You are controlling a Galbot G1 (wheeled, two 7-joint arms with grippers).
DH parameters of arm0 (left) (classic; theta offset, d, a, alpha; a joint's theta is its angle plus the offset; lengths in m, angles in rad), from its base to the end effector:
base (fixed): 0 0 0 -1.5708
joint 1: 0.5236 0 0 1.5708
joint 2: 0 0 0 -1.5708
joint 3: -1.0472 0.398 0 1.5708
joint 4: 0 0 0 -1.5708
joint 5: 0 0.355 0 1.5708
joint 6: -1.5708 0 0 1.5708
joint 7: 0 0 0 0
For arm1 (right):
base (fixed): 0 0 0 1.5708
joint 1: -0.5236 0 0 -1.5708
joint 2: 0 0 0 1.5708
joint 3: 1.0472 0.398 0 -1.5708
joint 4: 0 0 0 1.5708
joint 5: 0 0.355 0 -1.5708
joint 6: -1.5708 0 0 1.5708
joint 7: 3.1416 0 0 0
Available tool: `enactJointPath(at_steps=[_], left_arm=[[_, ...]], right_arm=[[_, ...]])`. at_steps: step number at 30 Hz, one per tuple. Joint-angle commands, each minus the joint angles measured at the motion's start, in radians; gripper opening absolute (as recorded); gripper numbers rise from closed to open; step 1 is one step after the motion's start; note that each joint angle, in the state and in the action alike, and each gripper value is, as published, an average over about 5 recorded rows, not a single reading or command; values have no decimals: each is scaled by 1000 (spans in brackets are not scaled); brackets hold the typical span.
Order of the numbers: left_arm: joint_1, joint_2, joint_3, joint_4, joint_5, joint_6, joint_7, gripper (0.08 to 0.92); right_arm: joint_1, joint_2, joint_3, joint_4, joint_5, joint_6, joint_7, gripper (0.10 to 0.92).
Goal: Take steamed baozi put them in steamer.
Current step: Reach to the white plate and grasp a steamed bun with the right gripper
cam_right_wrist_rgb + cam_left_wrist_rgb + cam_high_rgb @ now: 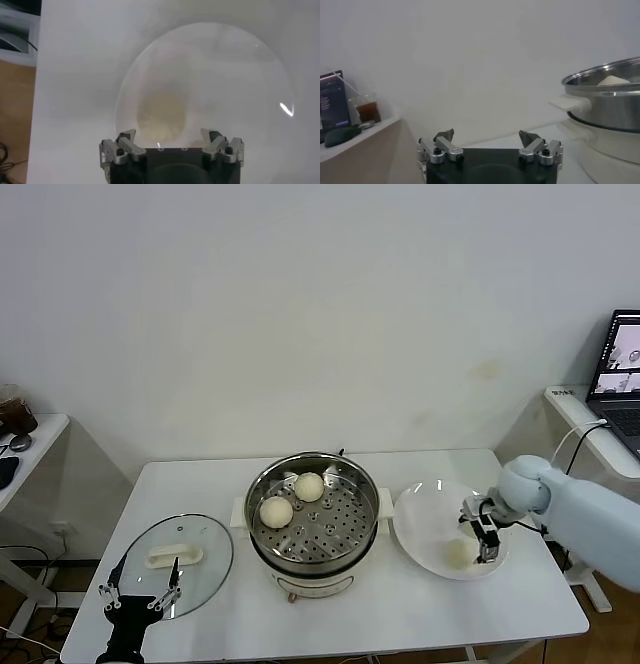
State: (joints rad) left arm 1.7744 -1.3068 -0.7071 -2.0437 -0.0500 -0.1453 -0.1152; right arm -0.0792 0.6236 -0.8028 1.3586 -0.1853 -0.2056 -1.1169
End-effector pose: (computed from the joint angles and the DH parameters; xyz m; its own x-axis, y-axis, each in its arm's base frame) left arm 0.0905 0.1173 -0.3657 -0.9925 -0.1100 0.0524 -0.0916 0.9573 0.2743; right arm 0.5002 -0.1871 -0.2423 -0.1140 -0.0554 0.9919 -0.9760 -0.1803 -0.1222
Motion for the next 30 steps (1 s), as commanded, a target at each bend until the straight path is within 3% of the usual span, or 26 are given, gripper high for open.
enactJointPath(at_steps=[1, 6, 23, 30], left_arm=[[0, -1, 0, 1, 0, -1, 0, 823], [0, -3, 0, 2, 0, -1, -1, 823], [4, -7, -5, -2, -1, -1, -1, 823], [5, -4, -7, -10, -2, -1, -1, 823]], right_arm=[[-37, 37, 18, -26, -21, 3, 8, 822], [-44, 51, 21, -34, -27, -6, 15, 799], [-23, 34, 28, -29, -34, -32, -17, 486], [67, -3, 6, 8, 18, -18, -36, 432]])
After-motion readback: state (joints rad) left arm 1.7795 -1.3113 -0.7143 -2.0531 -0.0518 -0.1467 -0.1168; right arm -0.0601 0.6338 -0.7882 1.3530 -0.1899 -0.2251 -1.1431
